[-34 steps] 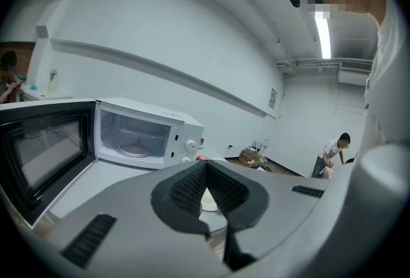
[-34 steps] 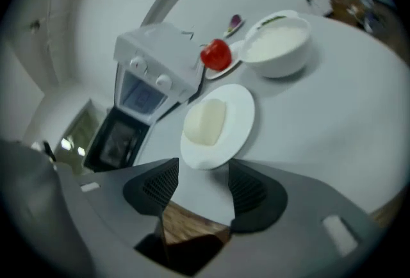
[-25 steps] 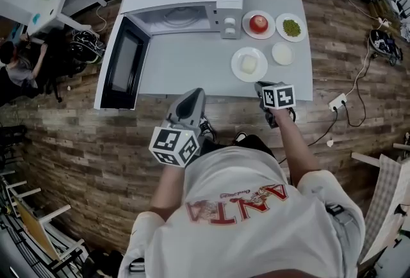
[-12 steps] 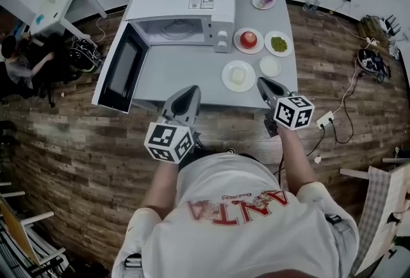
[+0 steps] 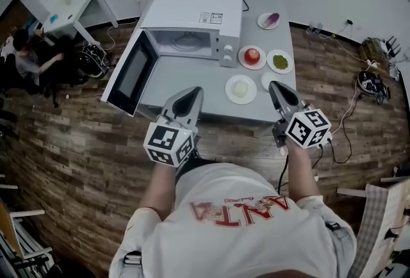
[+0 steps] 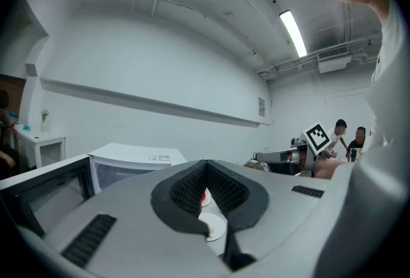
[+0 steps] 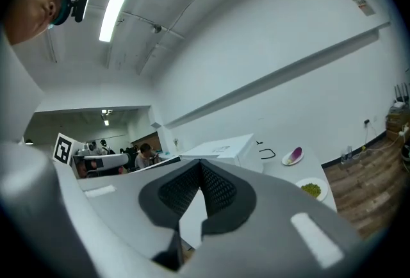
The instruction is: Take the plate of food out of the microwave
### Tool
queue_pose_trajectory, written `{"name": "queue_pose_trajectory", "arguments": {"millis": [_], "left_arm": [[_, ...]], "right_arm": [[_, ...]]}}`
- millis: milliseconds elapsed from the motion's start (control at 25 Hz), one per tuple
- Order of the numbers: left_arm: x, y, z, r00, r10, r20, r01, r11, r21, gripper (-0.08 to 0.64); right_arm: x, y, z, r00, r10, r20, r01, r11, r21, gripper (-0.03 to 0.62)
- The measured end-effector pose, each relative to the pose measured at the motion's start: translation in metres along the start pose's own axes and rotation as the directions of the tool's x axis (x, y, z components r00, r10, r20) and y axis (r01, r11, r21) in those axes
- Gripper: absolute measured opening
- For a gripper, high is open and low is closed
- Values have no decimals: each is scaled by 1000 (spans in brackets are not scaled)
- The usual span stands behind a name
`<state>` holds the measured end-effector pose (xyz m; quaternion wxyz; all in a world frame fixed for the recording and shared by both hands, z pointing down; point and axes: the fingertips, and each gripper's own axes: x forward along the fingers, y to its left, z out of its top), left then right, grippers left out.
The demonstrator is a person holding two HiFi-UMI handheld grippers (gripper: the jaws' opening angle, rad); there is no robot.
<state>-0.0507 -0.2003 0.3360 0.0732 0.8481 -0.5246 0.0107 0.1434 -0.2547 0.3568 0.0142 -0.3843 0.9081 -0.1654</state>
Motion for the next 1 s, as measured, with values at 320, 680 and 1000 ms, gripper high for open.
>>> {"name": "queue_pose_trajectory", "arguments": {"millis": [320,680,1000], "left_arm": [[-11,-9,7,1000,-8,7,8,1000,20,6],[-16,-18,2,1000,-18,-15,18,1000,25,6],[-12,-20,1,1000,-20,-15,21,1000,12,6]], "right_arm": [[-3,23,18,995,71,69,-70,997,-11,3],[-6,29,3,995,83,60,-84,996,21,3],[-10,27,-1,994,99,54,-100,994,32,3]]}}
